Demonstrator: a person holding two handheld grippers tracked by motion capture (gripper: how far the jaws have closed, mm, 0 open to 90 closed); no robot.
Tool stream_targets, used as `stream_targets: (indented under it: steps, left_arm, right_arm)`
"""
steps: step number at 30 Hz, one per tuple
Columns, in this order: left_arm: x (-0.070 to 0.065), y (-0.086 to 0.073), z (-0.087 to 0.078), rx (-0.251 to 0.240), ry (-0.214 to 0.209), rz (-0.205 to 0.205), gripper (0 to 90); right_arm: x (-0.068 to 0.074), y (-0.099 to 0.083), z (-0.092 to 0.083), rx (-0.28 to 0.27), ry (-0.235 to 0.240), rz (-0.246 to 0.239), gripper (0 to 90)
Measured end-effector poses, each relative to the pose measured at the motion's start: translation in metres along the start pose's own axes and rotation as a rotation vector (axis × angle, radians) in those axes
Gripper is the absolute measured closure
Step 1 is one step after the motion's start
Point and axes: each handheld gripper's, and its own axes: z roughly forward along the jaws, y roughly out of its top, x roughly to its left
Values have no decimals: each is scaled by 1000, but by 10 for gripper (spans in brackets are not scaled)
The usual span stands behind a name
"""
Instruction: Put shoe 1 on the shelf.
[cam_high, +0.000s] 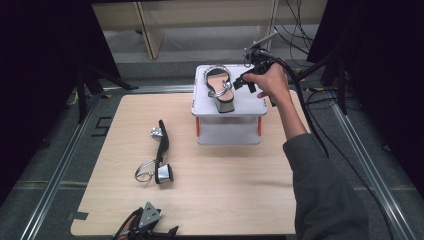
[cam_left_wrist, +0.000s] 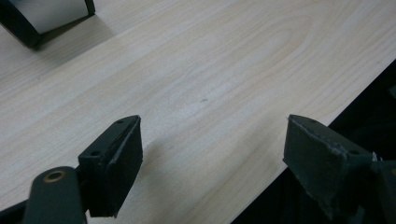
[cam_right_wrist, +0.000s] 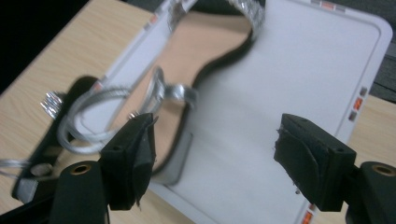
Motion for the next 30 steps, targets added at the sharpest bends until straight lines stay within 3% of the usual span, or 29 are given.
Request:
stream_targets:
  steps: [2, 3, 5, 6, 8, 11, 15, 23, 26, 30]
  left_arm:
    - [-2, 0, 2, -18, 6, -21, 191]
    - [-1, 1, 2, 0, 8, -6, 191]
    - [-2, 0, 3, -8, 11, -14, 192]
    - [-1, 0, 2, -4, 5, -7, 191]
    - [-2, 0, 3, -12, 14, -23, 192]
    - [-1, 0, 2, -5, 12, -14, 192]
    - [-1, 0, 2, -1, 10, -2, 192]
    - [-1, 0, 2, -1, 8, -3, 191]
    - [-1, 0, 1, 0, 8, 0, 192]
    - [-2, 0, 1, -6, 10, -13, 191]
  right_arm:
    - [-1, -3, 2, 18, -6, -5, 298]
    - [-4, -9, 8, 45, -20, -19, 300]
    - [-5, -10, 11, 59, -23, -15, 303]
    - [-5, -14, 18, 101, -30, -15, 304]
    - [-4, -17, 25, 111, -35, -4, 304]
    - [1, -19, 32, 129, -24, -13, 306]
    - [4, -18, 34, 132, -25, -28, 306]
    - [22, -16, 46, 109, 68, -39, 287]
    - [25, -16, 48, 98, 54, -61, 286]
    - [26, -20, 36, 65, 67, -62, 286]
